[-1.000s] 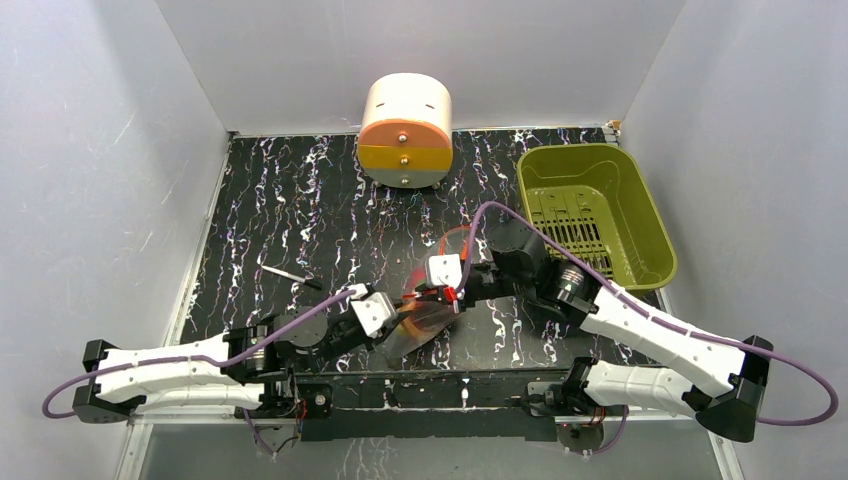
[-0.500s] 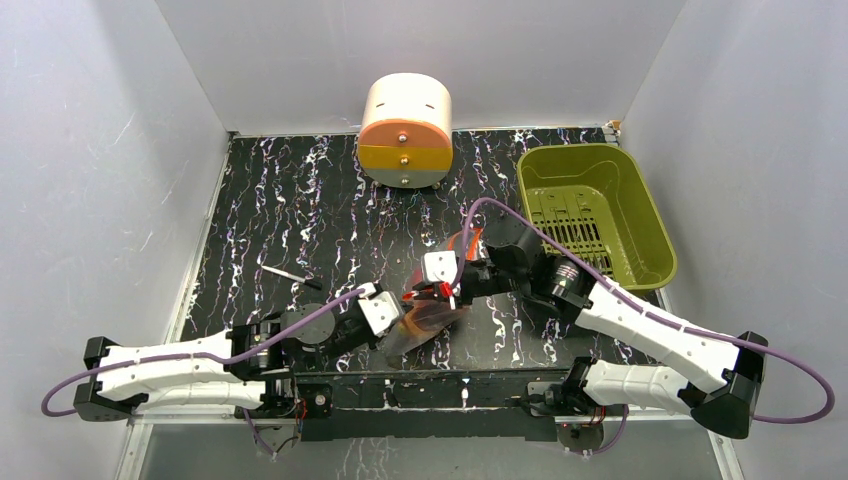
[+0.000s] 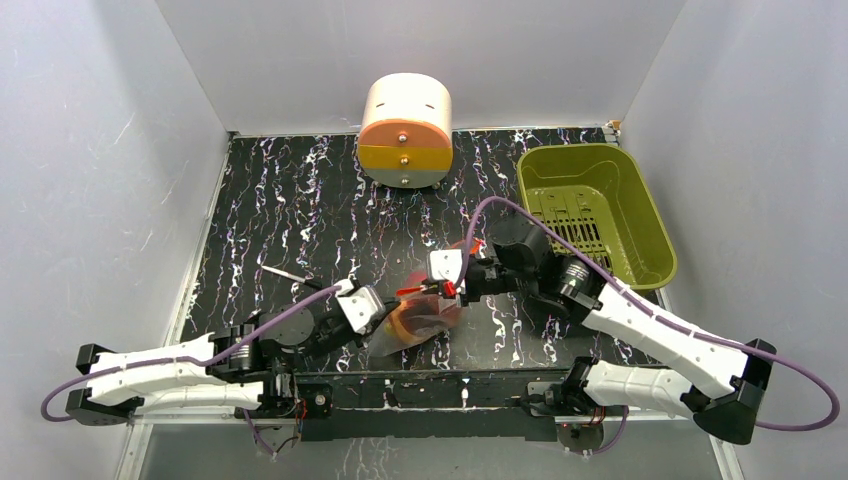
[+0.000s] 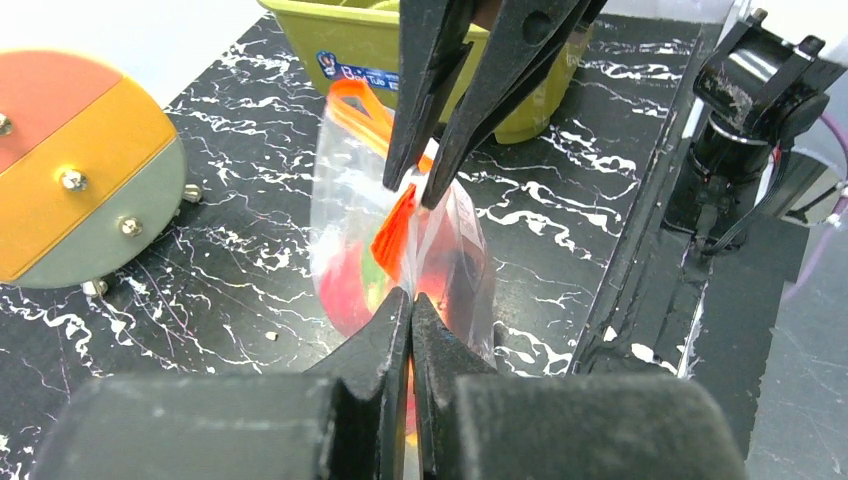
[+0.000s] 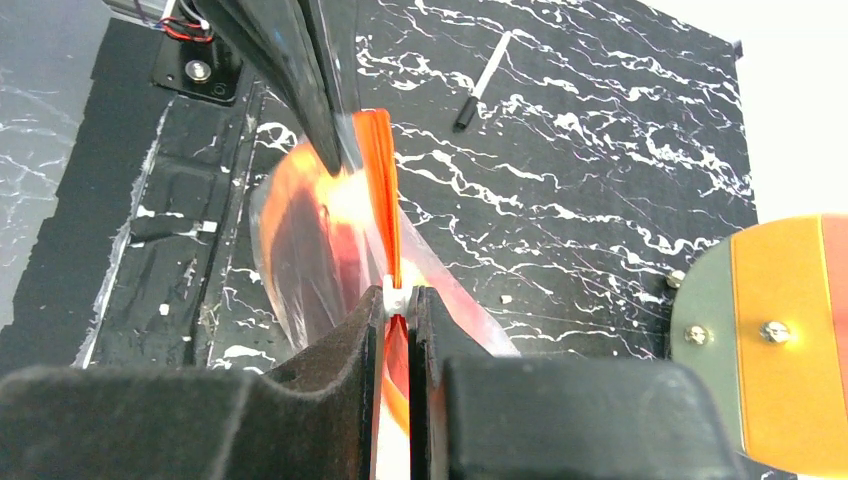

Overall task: Place the food in the zip-top bag and seal the zipper
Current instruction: Zip the zipper food storage bag at the center of the board.

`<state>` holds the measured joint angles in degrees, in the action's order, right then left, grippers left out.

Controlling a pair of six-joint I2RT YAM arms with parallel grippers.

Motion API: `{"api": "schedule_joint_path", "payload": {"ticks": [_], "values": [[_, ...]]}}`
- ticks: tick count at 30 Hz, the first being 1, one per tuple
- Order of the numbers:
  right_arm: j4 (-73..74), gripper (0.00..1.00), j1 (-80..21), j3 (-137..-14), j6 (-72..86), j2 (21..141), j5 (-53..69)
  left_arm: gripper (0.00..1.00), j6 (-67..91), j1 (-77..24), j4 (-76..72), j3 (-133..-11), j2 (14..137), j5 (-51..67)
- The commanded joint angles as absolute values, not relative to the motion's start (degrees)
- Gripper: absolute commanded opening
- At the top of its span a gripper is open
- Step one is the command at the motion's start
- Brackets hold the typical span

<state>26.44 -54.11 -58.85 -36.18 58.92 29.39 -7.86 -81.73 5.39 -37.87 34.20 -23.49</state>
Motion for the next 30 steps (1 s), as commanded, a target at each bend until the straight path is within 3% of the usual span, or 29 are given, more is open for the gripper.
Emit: {"api": "schedule_joint_path", "payload": {"ticks": [1,9,13,15,24,30], "values": [[31.0,0.00,-50.2,-61.0,-38.2,56.9,23.5,0.00,-6.9,-81.8,4.0,-39.7,29.9,-25.9],[31.1,0.00,-47.3,-62.0,-38.5,57.0,28.5,0.00,-6.5,-81.8,3.9,-40.1,32.8,-25.6],[30.3,0.00,-47.3,-62.4,-39.4,56.9,33.5,0.51,-5.8,-81.8,3.4,-42.4,36.3,-25.7],[29.8,0.00,-47.3,-62.3,-39.9,56.4,34.4,0.56,-5.3,-81.7,4.0,-44.5,38.4,-26.3],[30.7,0.00,-47.3,-63.4,-43.0,56.5,37.4,0.59,-6.1,-81.8,4.9,-47.4,41.7,-26.9],[29.1,0.00,-47.3,-63.1,-43.2,56.1,39.6,0.53,-6.8,-81.7,6.7,-47.3,41.8,-26.2]]}}
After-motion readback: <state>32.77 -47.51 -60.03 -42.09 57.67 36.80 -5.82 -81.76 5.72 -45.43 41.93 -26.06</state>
